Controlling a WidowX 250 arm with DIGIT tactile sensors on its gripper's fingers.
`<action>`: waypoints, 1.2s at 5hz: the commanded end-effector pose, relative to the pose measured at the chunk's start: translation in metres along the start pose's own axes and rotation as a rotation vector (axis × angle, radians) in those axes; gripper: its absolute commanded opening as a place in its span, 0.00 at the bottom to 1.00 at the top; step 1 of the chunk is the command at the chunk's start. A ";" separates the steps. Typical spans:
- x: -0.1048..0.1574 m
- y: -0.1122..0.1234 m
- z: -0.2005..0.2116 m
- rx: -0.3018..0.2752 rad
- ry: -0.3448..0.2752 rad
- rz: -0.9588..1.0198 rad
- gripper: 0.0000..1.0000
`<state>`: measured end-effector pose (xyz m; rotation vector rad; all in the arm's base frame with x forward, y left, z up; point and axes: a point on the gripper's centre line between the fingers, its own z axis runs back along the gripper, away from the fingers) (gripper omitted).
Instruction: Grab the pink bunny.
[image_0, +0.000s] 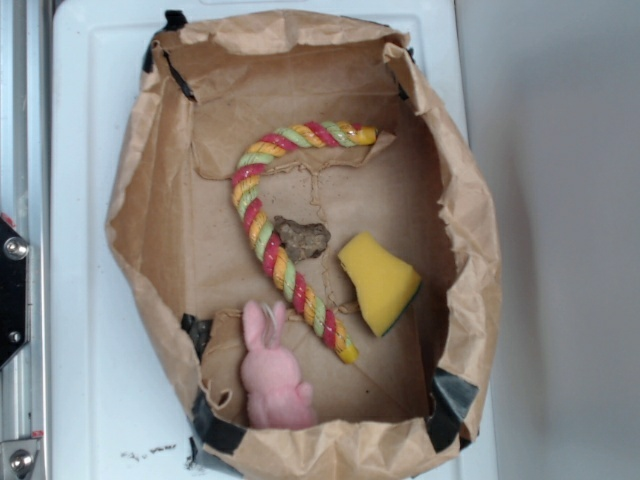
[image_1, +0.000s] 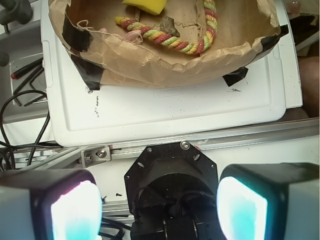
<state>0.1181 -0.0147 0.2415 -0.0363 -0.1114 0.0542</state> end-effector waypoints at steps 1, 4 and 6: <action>0.000 0.000 0.000 0.000 0.000 0.000 1.00; 0.118 0.004 -0.031 0.030 -0.096 -0.117 1.00; 0.144 -0.001 -0.050 -0.064 -0.123 -0.608 1.00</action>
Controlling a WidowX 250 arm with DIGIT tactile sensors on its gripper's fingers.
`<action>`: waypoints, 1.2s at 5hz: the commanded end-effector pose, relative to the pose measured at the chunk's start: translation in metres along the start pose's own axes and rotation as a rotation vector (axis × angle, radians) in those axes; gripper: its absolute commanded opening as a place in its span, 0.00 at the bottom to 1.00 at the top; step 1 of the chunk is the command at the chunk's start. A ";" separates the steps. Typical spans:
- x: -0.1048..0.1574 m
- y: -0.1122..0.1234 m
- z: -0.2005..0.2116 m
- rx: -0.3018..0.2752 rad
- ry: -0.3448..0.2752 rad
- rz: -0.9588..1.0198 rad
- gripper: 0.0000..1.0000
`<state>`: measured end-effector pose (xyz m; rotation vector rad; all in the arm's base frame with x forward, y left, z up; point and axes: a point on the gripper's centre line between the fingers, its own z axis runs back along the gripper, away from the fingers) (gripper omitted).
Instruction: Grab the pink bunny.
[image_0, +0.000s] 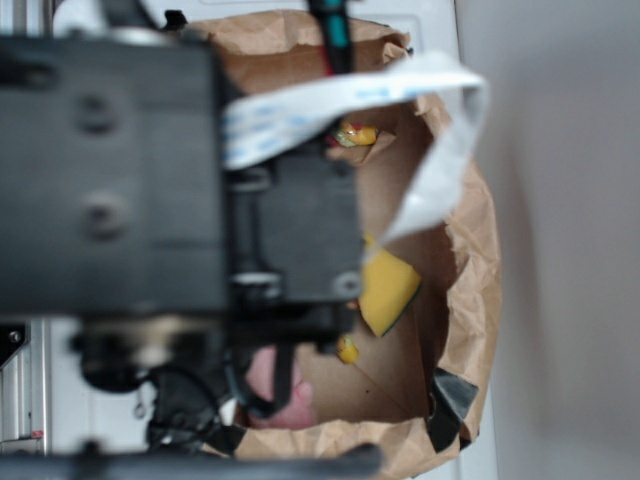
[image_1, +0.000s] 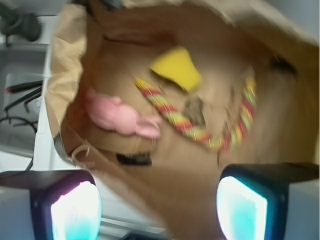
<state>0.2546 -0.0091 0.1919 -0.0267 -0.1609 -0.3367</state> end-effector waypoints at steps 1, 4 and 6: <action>0.014 0.004 0.013 -0.039 -0.086 -0.217 1.00; 0.029 0.007 -0.004 -0.119 -0.157 -0.710 1.00; 0.012 0.040 -0.024 -0.209 -0.110 -1.202 1.00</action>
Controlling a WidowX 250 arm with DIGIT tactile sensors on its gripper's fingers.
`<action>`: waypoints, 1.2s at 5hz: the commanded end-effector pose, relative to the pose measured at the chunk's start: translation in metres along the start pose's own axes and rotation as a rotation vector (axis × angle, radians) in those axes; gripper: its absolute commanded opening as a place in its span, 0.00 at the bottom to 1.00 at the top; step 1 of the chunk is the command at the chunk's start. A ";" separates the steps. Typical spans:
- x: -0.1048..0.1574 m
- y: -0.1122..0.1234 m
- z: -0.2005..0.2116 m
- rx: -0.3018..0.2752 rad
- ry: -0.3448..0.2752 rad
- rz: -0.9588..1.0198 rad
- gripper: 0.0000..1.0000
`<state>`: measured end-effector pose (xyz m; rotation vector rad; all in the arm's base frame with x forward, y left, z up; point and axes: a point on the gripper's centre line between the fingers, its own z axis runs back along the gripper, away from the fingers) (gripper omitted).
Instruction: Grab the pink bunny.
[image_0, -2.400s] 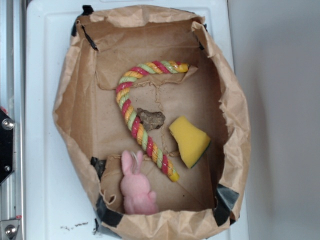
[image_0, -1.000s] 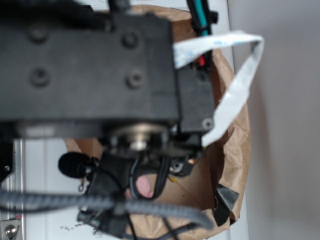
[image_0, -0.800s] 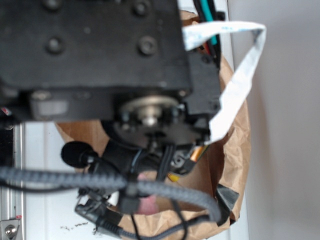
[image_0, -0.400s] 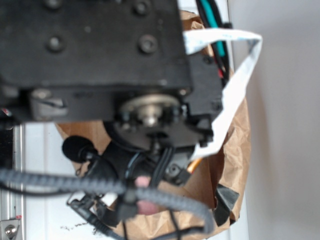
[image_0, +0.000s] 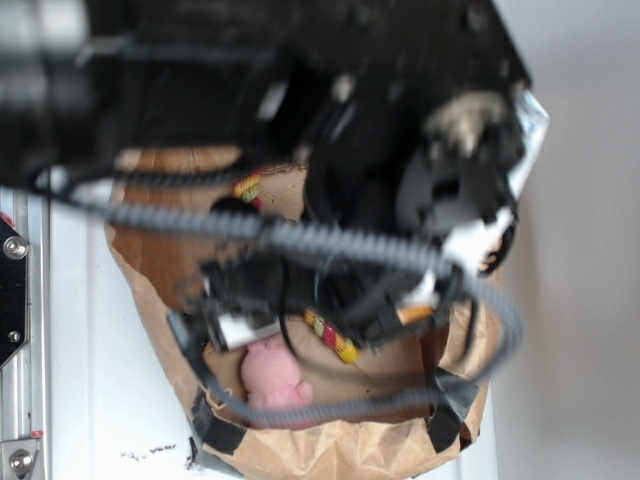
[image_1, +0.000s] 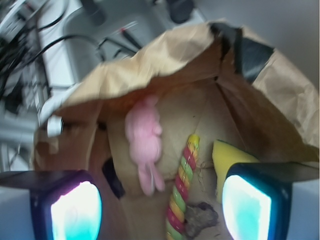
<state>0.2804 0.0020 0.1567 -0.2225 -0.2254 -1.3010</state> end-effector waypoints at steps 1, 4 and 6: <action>-0.023 -0.002 0.010 0.014 0.085 -0.319 1.00; 0.024 -0.043 -0.039 -0.011 0.067 -0.505 1.00; 0.024 -0.043 -0.039 -0.011 0.067 -0.505 1.00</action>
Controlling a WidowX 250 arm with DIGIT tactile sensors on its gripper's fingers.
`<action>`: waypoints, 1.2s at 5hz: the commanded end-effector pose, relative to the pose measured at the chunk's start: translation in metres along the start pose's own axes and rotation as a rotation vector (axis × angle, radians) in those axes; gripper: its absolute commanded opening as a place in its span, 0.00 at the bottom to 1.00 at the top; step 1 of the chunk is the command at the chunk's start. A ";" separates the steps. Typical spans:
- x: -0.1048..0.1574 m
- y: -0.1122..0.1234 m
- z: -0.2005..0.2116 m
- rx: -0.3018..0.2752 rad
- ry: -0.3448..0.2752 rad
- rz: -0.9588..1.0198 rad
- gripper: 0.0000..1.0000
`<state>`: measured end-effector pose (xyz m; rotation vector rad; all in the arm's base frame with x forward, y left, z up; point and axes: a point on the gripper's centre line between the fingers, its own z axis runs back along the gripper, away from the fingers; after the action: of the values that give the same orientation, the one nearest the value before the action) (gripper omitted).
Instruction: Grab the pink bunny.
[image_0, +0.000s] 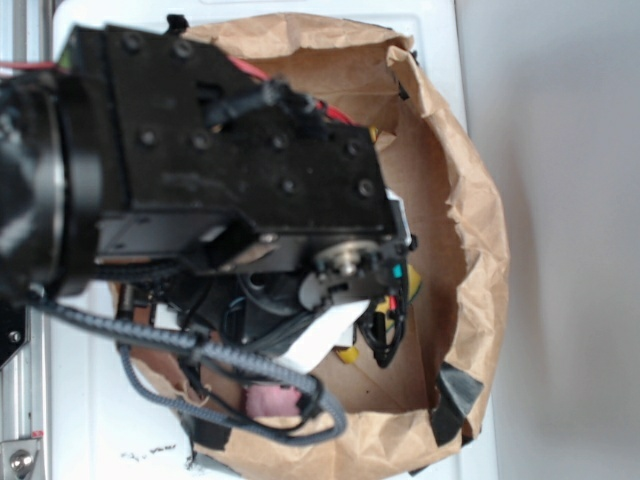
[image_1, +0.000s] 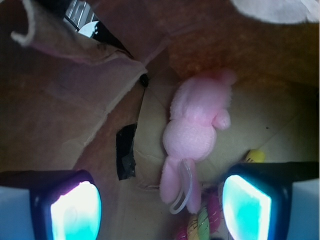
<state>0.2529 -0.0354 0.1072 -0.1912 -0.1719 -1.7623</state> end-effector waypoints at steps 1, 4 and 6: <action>-0.003 0.011 0.010 0.084 -0.135 -0.072 1.00; -0.001 0.023 -0.028 0.127 -0.160 -0.060 1.00; 0.000 0.014 -0.034 0.044 -0.161 0.009 1.00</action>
<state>0.2695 -0.0432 0.0618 -0.3315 -0.3057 -1.7228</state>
